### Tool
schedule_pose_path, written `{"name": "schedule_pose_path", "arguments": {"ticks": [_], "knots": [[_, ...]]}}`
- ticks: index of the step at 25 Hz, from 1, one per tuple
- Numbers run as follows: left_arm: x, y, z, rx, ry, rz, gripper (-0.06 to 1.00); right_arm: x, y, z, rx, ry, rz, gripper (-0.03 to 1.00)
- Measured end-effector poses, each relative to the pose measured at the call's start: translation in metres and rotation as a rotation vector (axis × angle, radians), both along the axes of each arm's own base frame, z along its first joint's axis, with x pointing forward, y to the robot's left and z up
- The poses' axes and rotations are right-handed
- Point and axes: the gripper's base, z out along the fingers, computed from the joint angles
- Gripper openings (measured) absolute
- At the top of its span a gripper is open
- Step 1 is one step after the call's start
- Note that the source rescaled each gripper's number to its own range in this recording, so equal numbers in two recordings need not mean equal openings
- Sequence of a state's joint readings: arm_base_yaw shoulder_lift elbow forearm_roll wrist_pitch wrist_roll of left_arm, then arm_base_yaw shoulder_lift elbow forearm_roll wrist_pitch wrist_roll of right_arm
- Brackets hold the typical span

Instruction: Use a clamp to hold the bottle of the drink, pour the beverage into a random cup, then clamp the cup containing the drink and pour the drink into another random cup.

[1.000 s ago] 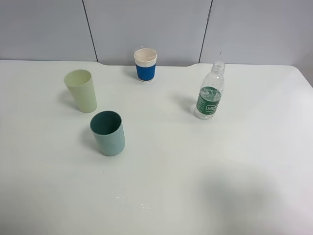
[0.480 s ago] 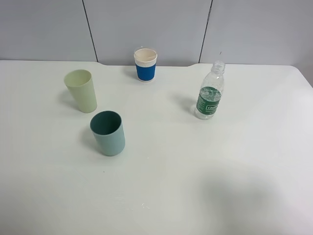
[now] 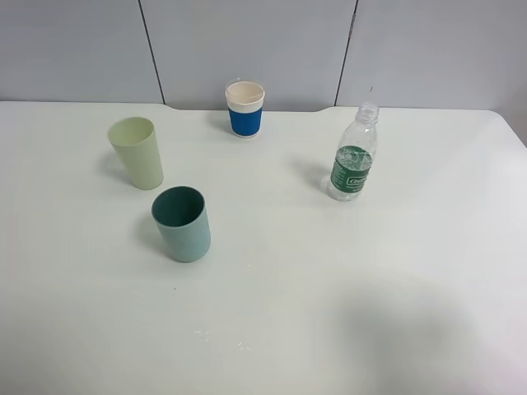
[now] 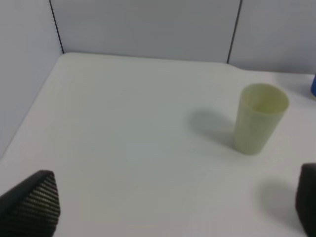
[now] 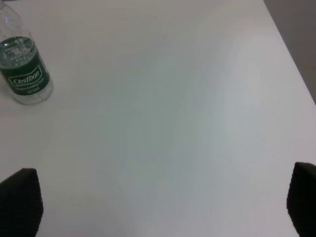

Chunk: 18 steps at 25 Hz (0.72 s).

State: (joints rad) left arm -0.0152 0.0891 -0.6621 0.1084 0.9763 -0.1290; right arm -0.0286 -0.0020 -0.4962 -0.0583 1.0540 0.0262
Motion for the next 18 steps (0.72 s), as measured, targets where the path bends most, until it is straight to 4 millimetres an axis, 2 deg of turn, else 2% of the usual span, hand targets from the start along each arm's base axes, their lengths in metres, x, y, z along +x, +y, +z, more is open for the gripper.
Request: {"name": "schedule_pose_path", "arguments": {"ticks": [4,6,10,18], "knots": [[-0.002,-0.002,-0.032,-0.025,0.032,-0.008,0.88,0.0,0.0,0.0,0.0,0.0,0.0,0.99],[0.0,-0.004,-0.039,-0.056,0.069,-0.024,0.88,0.0,0.0,0.0,0.001,0.0,0.001,0.99],[0.002,-0.005,-0.05,-0.078,0.133,-0.028,0.88,0.0,0.0,0.0,0.002,0.0,0.002,0.99],[0.002,-0.006,-0.051,-0.081,0.141,-0.03,0.88,0.0,0.0,0.0,0.002,0.0,0.002,0.99]]}}
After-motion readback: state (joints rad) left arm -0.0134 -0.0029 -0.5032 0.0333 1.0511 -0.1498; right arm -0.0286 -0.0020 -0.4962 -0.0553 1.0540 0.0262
